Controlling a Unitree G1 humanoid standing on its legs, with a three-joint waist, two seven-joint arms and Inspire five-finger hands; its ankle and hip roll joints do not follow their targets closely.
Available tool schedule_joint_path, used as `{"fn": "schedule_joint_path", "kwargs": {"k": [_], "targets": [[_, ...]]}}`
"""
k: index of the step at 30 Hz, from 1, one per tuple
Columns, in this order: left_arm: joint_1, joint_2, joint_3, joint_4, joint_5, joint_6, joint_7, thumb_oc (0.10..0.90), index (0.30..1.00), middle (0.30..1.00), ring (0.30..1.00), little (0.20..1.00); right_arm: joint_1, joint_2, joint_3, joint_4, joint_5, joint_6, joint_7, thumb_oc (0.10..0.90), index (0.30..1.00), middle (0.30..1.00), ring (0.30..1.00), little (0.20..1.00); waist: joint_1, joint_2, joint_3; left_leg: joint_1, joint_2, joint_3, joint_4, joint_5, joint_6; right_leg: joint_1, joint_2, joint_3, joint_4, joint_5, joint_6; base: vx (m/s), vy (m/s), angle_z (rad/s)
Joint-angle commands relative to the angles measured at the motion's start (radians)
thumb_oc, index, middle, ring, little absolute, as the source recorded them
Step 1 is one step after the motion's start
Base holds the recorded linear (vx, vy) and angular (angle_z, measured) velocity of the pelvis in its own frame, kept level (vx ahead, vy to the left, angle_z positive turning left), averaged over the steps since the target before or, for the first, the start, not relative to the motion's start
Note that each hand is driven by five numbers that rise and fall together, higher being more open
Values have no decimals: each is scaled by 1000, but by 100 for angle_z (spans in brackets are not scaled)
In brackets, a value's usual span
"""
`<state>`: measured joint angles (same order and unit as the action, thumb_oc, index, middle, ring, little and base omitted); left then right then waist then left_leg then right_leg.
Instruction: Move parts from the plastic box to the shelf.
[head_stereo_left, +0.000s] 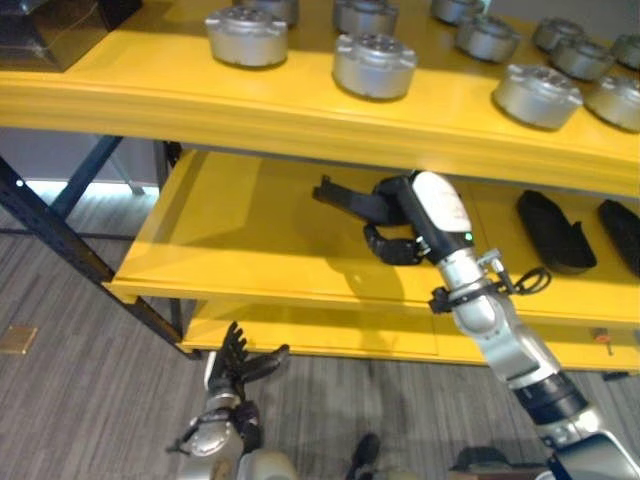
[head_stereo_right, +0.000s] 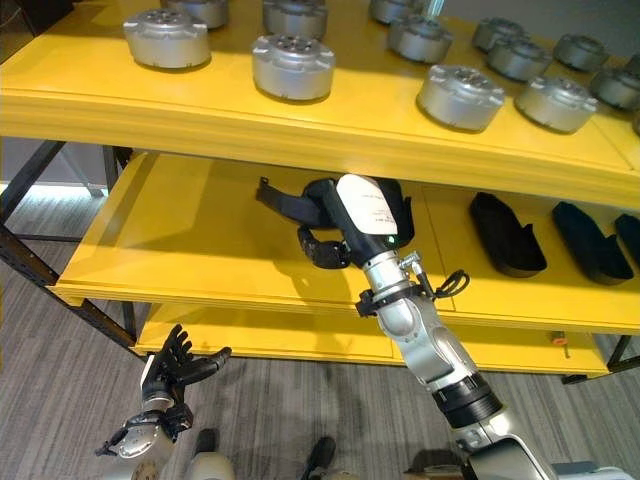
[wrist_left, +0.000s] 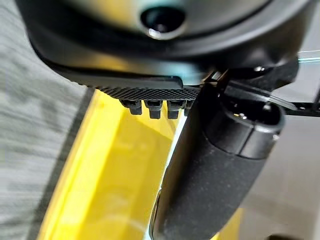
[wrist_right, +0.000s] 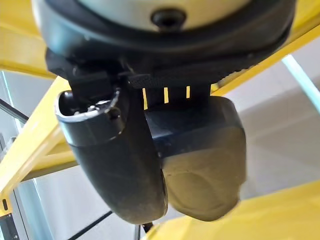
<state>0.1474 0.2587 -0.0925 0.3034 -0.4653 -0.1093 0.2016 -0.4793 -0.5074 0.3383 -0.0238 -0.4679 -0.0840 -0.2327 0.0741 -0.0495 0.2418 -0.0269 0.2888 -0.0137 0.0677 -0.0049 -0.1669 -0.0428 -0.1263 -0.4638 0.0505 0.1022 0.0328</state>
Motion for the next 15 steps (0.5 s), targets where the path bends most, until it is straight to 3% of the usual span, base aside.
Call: {"fn": "schedule_joint_path", "kwargs": {"k": [1, 3, 7, 8, 15], "targets": [[0, 74, -7, -142, 9, -73, -23, 900, 1000, 1000, 1000, 1000, -165, 15, -80, -82, -14, -54, -114, 400, 300, 300, 300, 300, 41, -36, -97, -42, -41, -4, 31, 57, 66, 49, -86, 69, 186, -146, 70, 50, 236, 20], [-17, 108, -31, -152, 22, -75, -39, 900, 1000, 1000, 1000, 1000, -191, -5, -85, -59, -40, -30, -116, 400, 300, 300, 300, 300, 54, -36, -66, -98, -96, 3, 157, -11, 68, 56, -135, 60, 215, -150, 86, 63, 294, 25], [-31, 132, -40, -158, 27, -77, -42, 900, 1000, 1000, 1000, 1000, -244, -29, -82, -15, -60, -9, -125, 400, 300, 300, 300, 300, 66, -31, -38, -153, -127, 13, 263, -66, 77, 42, -183, 65, 253, -156, 103, 6, 221, 39], [-58, 157, -44, -167, 23, -83, -30, 900, 1000, 1000, 1000, 1000, -301, -41, -63, 37, -69, 16, -129, 400, 300, 300, 300, 300, 67, -25, 8, -214, -133, 15, 339, -95, 83, -19, -205, 89, 307, -161, 105, -103, 235, 9], [-102, 172, -31, -188, 21, -88, 10, 900, 1000, 1000, 1000, 1000, -393, -51, -26, 151, -87, 64, -124, 400, 300, 300, 300, 300, 68, -17, 102, -372, -130, 18, 538, -164, 101, -190, -233, 139, 480, -205, 94, -123, 99, -10]]}}
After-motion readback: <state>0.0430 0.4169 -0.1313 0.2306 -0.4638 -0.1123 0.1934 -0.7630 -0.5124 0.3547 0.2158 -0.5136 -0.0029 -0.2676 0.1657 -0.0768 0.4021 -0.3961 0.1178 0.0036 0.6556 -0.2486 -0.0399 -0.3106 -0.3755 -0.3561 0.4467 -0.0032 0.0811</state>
